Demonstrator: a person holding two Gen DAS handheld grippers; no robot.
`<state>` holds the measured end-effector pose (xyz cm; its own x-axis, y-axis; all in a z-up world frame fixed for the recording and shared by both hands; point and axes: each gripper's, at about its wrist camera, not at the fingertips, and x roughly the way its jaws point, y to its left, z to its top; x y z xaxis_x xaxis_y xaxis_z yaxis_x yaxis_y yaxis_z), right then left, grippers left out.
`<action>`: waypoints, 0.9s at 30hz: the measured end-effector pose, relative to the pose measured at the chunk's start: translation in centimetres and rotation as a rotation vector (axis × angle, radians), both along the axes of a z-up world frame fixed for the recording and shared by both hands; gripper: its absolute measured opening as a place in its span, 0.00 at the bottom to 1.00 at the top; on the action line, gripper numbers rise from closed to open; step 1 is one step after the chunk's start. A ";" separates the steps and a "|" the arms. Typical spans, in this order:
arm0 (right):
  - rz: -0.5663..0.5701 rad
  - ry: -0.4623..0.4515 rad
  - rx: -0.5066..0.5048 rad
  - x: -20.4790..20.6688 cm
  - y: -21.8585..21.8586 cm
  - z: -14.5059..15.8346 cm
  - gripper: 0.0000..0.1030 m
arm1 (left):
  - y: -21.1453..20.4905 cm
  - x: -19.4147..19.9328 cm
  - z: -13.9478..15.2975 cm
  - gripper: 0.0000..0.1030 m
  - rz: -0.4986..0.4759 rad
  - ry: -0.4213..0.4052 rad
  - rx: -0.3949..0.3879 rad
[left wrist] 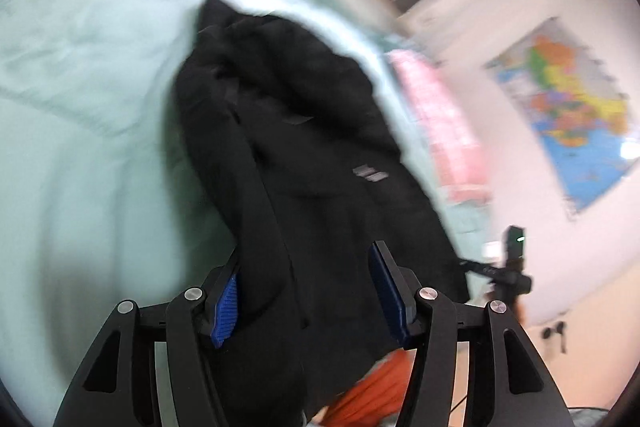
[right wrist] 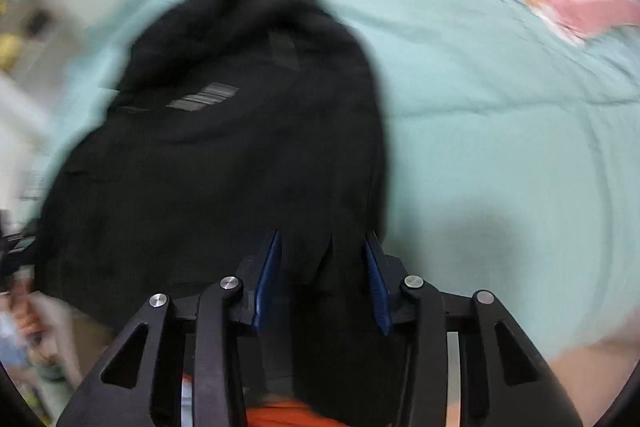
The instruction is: Fold large clothes
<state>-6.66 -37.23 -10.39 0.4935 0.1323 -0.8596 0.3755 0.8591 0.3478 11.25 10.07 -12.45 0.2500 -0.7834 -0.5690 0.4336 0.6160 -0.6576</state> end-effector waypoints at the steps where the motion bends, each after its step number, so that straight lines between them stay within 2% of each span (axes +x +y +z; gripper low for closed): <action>1: -0.003 -0.009 -0.014 0.0 0.4 0.6 0.44 | -0.2 0.1 0.0 0.58 0.001 0.003 0.004; 3: -0.003 0.001 -0.031 0.1 0.9 0.3 0.44 | -0.1 0.4 -1.1 0.58 0.017 0.020 0.020; 6: -0.017 0.027 0.031 -0.6 0.4 -2.1 0.44 | 0.9 0.0 -3.4 0.58 0.027 0.065 0.001; 9: -0.023 0.053 0.061 -2.1 -0.2 -3.5 0.46 | 2.0 -2.0 -5.5 0.58 0.035 0.082 0.043; 12: 0.013 0.073 0.042 -4.4 -0.1 -3.6 0.46 | 3.2 -4.2 -6.6 0.58 0.030 0.101 0.061; 15: 0.055 0.109 0.020 -6.0 0.7 -3.4 0.49 | 3.0 -4.4 -7.1 0.58 0.031 0.115 0.056; 16: 0.058 0.110 0.019 -6.3 1.0 -3.3 0.49 | 2.5 -4.2 -7.2 0.55 0.040 0.114 0.061; 18: 0.048 0.095 0.022 -5.9 1.0 -3.3 0.49 | 2.4 -3.6 -7.4 0.27 0.053 0.115 0.059; 20: 0.022 0.101 0.022 -5.0 0.7 -3.8 0.46 | 2.4 -3.1 -7.8 0.13 0.059 0.130 0.041; 22: 0.008 0.117 0.015 -4.4 0.6 -4.5 0.34 | 2.1 -3.1 -7.5 0.10 0.067 0.104 0.068; 24: 0.017 0.097 -0.007 -4.3 1.0 -4.0 0.17 | 2.2 -3.5 -6.8 0.09 0.067 0.078 0.069; 27: 0.015 0.022 0.007 -4.3 0.8 -1.2 0.14 | 2.5 -3.1 -4.6 0.08 0.070 0.046 -0.005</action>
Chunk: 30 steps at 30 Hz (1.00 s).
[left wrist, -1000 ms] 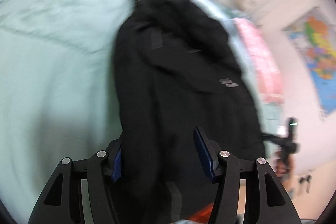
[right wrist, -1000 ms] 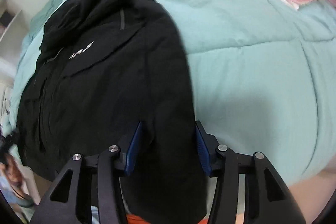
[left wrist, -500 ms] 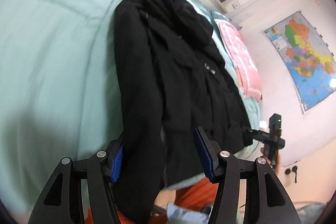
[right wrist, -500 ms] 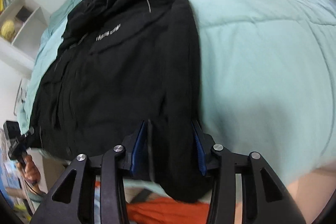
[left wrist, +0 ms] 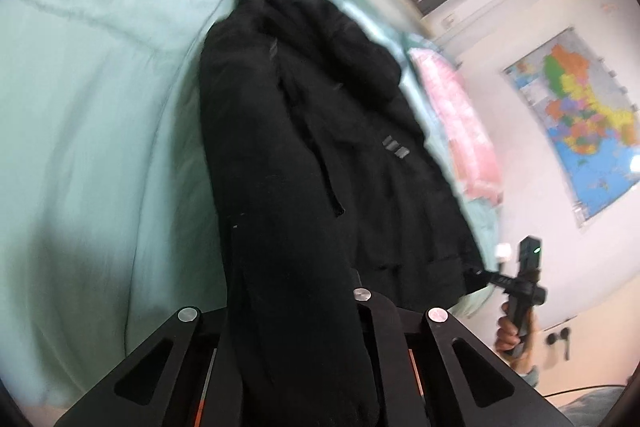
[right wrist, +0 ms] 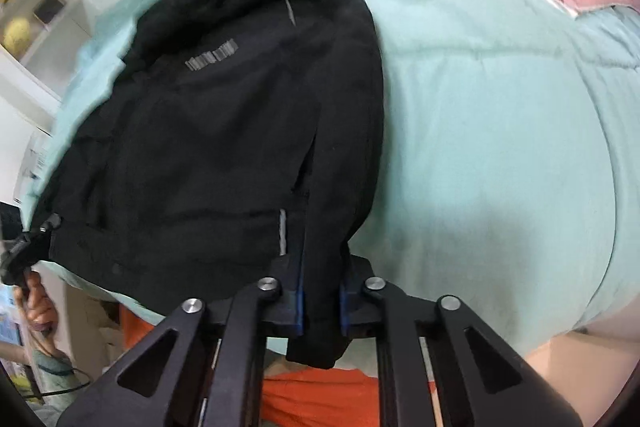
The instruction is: Fold large clothes
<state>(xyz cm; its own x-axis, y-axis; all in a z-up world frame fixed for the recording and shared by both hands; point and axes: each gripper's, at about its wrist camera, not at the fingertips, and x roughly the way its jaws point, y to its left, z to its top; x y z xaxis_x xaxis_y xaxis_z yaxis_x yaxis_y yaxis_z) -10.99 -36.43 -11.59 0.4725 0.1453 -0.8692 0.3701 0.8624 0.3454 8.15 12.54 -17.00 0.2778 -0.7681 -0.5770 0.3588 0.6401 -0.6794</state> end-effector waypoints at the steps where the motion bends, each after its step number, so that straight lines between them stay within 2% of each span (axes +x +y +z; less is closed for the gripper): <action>1: -0.001 -0.029 0.013 0.1 -0.3 1.0 0.13 | 0.2 0.3 0.8 0.08 0.001 -0.010 -0.030; 4: -0.015 -0.108 0.019 0.8 -1.6 4.4 0.13 | 0.4 1.9 3.9 0.08 0.009 -0.068 -0.098; 8: -0.033 -0.193 0.019 3.8 -4.1 8.4 0.13 | -0.8 5.5 8.2 0.09 0.011 -0.148 -0.116; 11: -0.050 -0.257 0.035 7.6 -6.1 10.9 0.13 | -1.5 9.3 10.6 0.09 0.024 -0.164 -0.152; 14: -0.070 -0.315 0.044 11.6 -8.3 12.9 0.13 | -2.8 13.4 12.5 0.10 0.061 -0.208 -0.131; 16: -0.094 -0.367 0.077 14.6 -10.4 13.9 0.13 | -3.7 16.5 12.9 0.11 0.091 -0.208 -0.127; 18: -0.116 -0.391 0.102 18.1 -11.8 14.1 0.13 | -4.4 19.8 12.8 0.13 0.126 -0.192 -0.133; 20: -0.134 -0.393 0.090 21.2 -12.5 13.8 0.13 | -5.6 23.2 12.0 0.13 0.170 -0.189 -0.107; 23: -0.169 -0.343 0.008 25.9 -13.4 12.4 0.13 | -7.6 27.4 10.1 0.13 0.214 -0.203 -0.024; 26: -0.187 -0.263 -0.048 30.3 -14.0 9.2 0.13 | -9.9 31.2 6.9 0.13 0.244 -0.182 0.053; 30: -0.206 -0.139 -0.045 34.5 -14.7 3.5 0.13 | -12.2 34.3 2.1 0.14 0.236 -0.125 0.131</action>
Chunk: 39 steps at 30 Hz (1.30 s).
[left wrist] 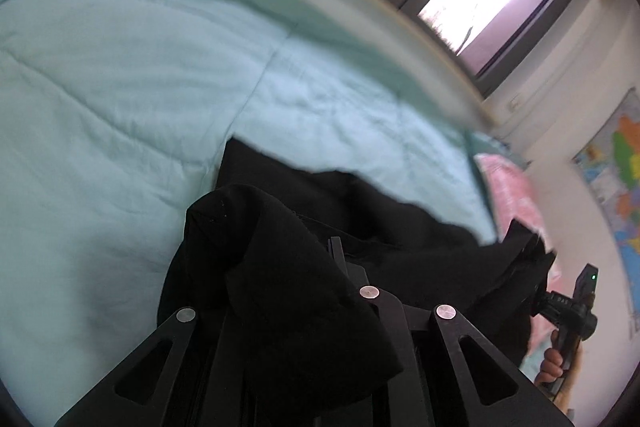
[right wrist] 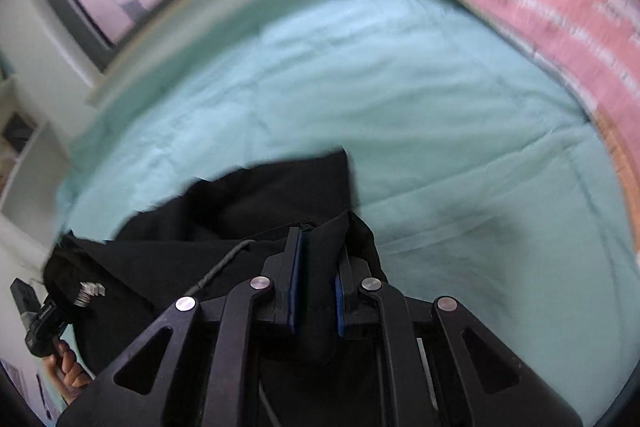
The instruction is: Fold large clothes
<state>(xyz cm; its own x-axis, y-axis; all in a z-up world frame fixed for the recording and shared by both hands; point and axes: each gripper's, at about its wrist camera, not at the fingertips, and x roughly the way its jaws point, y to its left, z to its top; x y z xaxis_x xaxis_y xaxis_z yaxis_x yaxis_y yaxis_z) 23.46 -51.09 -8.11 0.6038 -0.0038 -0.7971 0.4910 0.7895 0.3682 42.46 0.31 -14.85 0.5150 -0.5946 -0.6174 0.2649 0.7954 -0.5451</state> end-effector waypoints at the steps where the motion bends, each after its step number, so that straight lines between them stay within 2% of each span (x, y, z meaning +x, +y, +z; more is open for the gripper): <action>1: -0.001 0.024 0.014 0.5 -0.1 -1.3 0.13 | -0.5 0.6 -1.0 0.15 -0.006 0.015 0.014; 3: 0.002 0.068 0.039 1.8 -0.1 -4.4 0.13 | -1.1 1.5 -2.6 0.15 -0.007 0.046 0.033; 7: 0.004 0.072 0.053 2.6 -0.2 -7.1 0.12 | -0.6 2.4 -4.1 0.15 -0.024 0.088 -0.003; 10: 0.000 0.043 0.101 2.0 -0.9 -7.2 0.13 | -0.2 2.3 -4.0 0.16 -0.037 0.078 -0.031; 13: 0.033 0.021 0.120 0.9 -1.2 -5.9 0.21 | -0.7 0.5 -1.8 0.25 -0.116 0.000 0.045; 14: 0.052 -0.010 0.138 0.1 -1.3 -5.0 0.25 | -0.4 -0.3 -0.7 0.29 -0.139 -0.029 0.069; 16: 0.083 -0.084 0.194 -1.9 -2.0 -2.8 0.33 | 1.0 -1.5 1.2 0.39 -0.180 -0.059 0.056; 18: 0.112 -0.189 0.276 -5.2 -3.4 -0.4 0.53 | 3.2 -2.8 3.1 0.51 -0.231 -0.076 -0.005; 19: 0.126 -0.238 0.308 -6.5 -3.9 0.5 0.58 | 4.4 -3.5 4.0 0.54 -0.257 -0.084 -0.049; 21: 0.134 -0.327 0.332 -8.9 -4.9 2.1 0.83 | 6.5 -4.9 5.7 0.74 -0.301 -0.112 -0.130; 23: 0.125 -0.359 0.246 -9.9 -4.8 3.7 0.85 | 8.0 -6.0 7.2 0.79 -0.293 -0.177 -0.169; 26: 0.158 -0.280 0.082 -7.8 -3.0 4.2 0.85 | 8.5 -5.6 8.3 0.80 -0.236 -0.223 -0.155; 27: 0.167 -0.247 0.039 -6.6 -2.5 3.9 0.85 | 8.2 -5.2 8.1 0.80 -0.216 -0.217 -0.122; 31: 0.202 -0.163 -0.100 -2.2 -1.2 2.1 0.85 | 4.3 -2.3 6.0 0.80 -0.160 -0.186 0.125; 33: 0.217 -0.131 -0.142 -0.2 -1.3 0.7 0.85 | 2.8 -0.8 4.8 0.80 -0.140 -0.209 0.206; 34: 0.224 -0.120 -0.147 0.5 -1.5 -0.1 0.85 | 2.7 -0.1 4.3 0.80 -0.127 -0.204 0.219; 36: 0.250 -0.093 -0.129 2.0 -2.2 -1.6 0.85 | 2.9 2.1 2.9 0.80 -0.132 -0.134 0.188; 39: 0.304 -0.086 -0.091 4.0 -2.8 -3.0 0.85 | 3.6 5.6 0.7 0.80 -0.175 0.011 0.012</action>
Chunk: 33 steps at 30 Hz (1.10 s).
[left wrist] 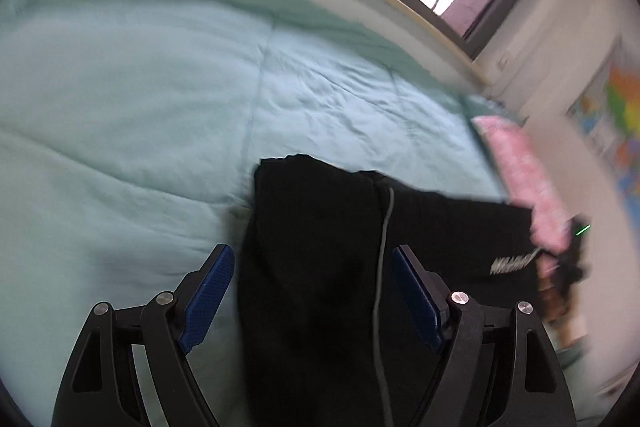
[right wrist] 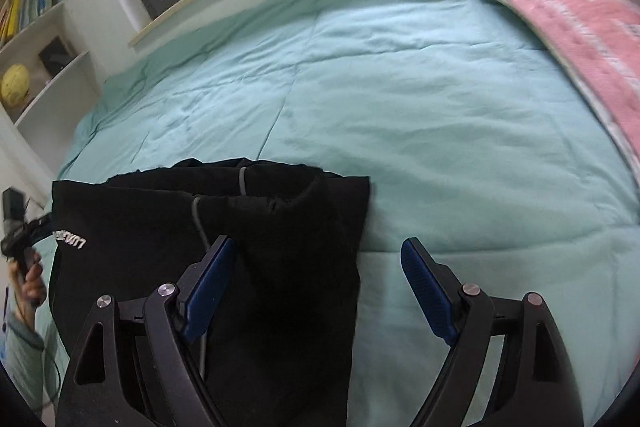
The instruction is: Fold large clothes
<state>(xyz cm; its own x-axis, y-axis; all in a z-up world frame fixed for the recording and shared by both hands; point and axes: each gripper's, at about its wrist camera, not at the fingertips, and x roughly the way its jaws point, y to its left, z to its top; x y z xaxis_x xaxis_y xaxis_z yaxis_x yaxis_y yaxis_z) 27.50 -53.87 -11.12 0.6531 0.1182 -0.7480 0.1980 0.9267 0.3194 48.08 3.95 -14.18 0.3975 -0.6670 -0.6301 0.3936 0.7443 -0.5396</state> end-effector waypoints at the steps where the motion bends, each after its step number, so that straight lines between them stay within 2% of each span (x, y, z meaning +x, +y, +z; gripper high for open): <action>1: 0.008 0.010 0.013 0.7 -0.1 -0.5 0.85 | 0.0 0.9 -0.5 0.79 0.001 0.033 -0.034; 3: 0.033 0.028 0.058 1.7 0.1 -1.3 0.85 | 0.0 2.2 -1.4 0.78 0.013 0.081 -0.093; 4: 0.043 0.034 0.063 2.0 0.3 -1.5 0.83 | -0.3 2.5 -1.7 0.75 0.016 0.098 -0.096; 5: 0.059 0.047 0.046 2.3 1.0 -1.6 0.60 | -0.6 2.3 -1.8 0.50 0.013 0.094 -0.088; 6: 0.074 0.057 0.004 2.3 1.8 -1.4 0.25 | -0.7 1.8 -1.4 0.11 -0.004 0.069 -0.076; 7: 0.076 0.061 -0.031 2.1 2.3 -1.0 0.20 | -0.9 1.3 -1.0 0.08 -0.017 0.042 -0.063; 9: 0.019 0.040 -0.194 1.0 3.4 0.7 0.17 | -0.7 -0.3 1.0 0.07 0.007 -0.076 -0.001; 10: -0.010 0.022 -0.232 0.5 3.6 1.9 0.17 | -0.3 -1.0 2.2 0.07 0.018 -0.111 -0.008; 12: -0.061 -0.032 -0.277 0.0 3.7 4.6 0.16 | 0.4 -1.5 5.2 0.07 0.032 -0.146 -0.085; 13: -0.087 -0.055 -0.303 0.1 3.9 6.1 0.16 | 0.2 -1.7 6.4 0.07 0.045 -0.172 -0.080; 15: -0.140 -0.083 -0.359 0.9 4.3 8.3 0.16 | -1.2 -2.0 9.2 0.07 0.085 -0.271 -0.010; 17: -0.188 -0.070 -0.383 2.5 4.2 9.0 0.16 | -2.4 -1.2 10.0 0.08 0.131 -0.292 0.046; 19: -0.224 -0.021 -0.369 4.6 3.7 8.0 0.16 | -3.5 0.7 8.9 0.08 0.166 -0.259 0.107; 20: -0.235 0.020 -0.369 5.9 3.4 6.6 0.16 | -4.0 1.9 7.5 0.08 0.182 -0.223 0.133; 23: -0.242 0.132 -0.363 8.4 3.0 1.8 0.16 | -4.9 5.4 1.8 0.08 0.227 -0.071 0.197; 25: -0.250 0.237 -0.294 9.6 2.1 -2.7 0.18 | -5.4 7.1 -3.0 0.13 0.257 0.036 0.245; 27: -0.270 0.267 -0.232 9.9 1.2 -4.8 0.26 | -5.4 8.0 -6.6 0.22 0.270 0.108 0.238; 28: -0.286 0.269 -0.228 9.8 1.0 -5.1 0.30 | -5.3 8.1 -7.1 0.23 0.269 0.122 0.228; 29: -0.293 0.276 -0.232 9.7 0.8 -5.1 0.40 | -5.1 8.2 -7.0 0.27 0.267 0.118 0.218; 30: -0.295 0.278 -0.232 9.6 0.7 -5.1 0.48 | -4.8 8.3 -6.6 0.37 0.268 0.113 0.216; 32: -0.306 0.246 -0.197 8.3 0.1 -3.7 0.51 | -3.4 8.0 -5.3 0.52 0.277 0.089 0.220; 33: -0.315 0.202 -0.166 7.1 0.0 -2.3 0.53 | -2.0 7.4 -4.3 0.52 0.287 0.078 0.197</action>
